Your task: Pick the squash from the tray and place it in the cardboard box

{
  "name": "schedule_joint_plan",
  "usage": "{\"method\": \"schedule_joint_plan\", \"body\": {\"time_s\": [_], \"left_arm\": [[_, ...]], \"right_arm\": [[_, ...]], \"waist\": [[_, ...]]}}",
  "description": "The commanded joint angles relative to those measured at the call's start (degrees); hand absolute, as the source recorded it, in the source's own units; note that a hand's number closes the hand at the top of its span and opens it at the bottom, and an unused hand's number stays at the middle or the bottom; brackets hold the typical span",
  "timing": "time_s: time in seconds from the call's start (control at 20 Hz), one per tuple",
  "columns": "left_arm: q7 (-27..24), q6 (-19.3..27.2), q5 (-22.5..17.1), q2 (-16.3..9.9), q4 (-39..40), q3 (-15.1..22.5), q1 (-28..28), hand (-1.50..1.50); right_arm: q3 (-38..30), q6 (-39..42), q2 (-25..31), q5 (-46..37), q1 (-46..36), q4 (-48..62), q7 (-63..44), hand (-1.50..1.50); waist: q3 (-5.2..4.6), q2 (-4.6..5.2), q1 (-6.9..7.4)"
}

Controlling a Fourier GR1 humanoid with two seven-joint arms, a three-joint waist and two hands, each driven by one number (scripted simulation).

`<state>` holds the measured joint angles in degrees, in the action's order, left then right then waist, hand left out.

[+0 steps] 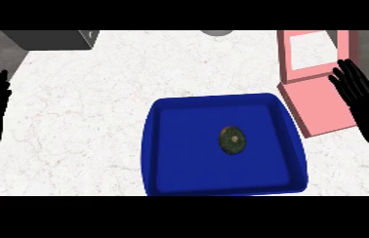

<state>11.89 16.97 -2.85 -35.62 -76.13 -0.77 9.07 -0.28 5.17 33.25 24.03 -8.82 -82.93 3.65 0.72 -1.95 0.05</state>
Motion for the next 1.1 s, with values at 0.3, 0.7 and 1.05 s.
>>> {"method": "schedule_joint_plan", "body": {"time_s": [0.3, 0.7, 1.05], "left_arm": [[-12.10, -11.03, -2.28, 7.21, -10.71, 11.13, 2.64, 0.00], [-18.00, -15.86, -3.14, 8.01, -11.38, 12.04, 1.75, 0.00], [-18.66, -16.81, -1.85, 9.33, -10.72, 12.42, 3.27, 0.00]], "right_arm": [[-2.53, -10.74, 12.59, -17.64, -0.73, -13.69, -2.03, -1.50], [5.55, -19.67, 8.49, -35.20, 13.52, -30.41, 1.57, -1.50], [12.62, -12.41, 14.90, -47.72, 12.35, -36.78, -14.91, -1.50]], "waist": [[-1.72, 0.68, -5.65], [-0.82, 1.67, -1.52], [-0.92, 1.83, -0.15]]}}
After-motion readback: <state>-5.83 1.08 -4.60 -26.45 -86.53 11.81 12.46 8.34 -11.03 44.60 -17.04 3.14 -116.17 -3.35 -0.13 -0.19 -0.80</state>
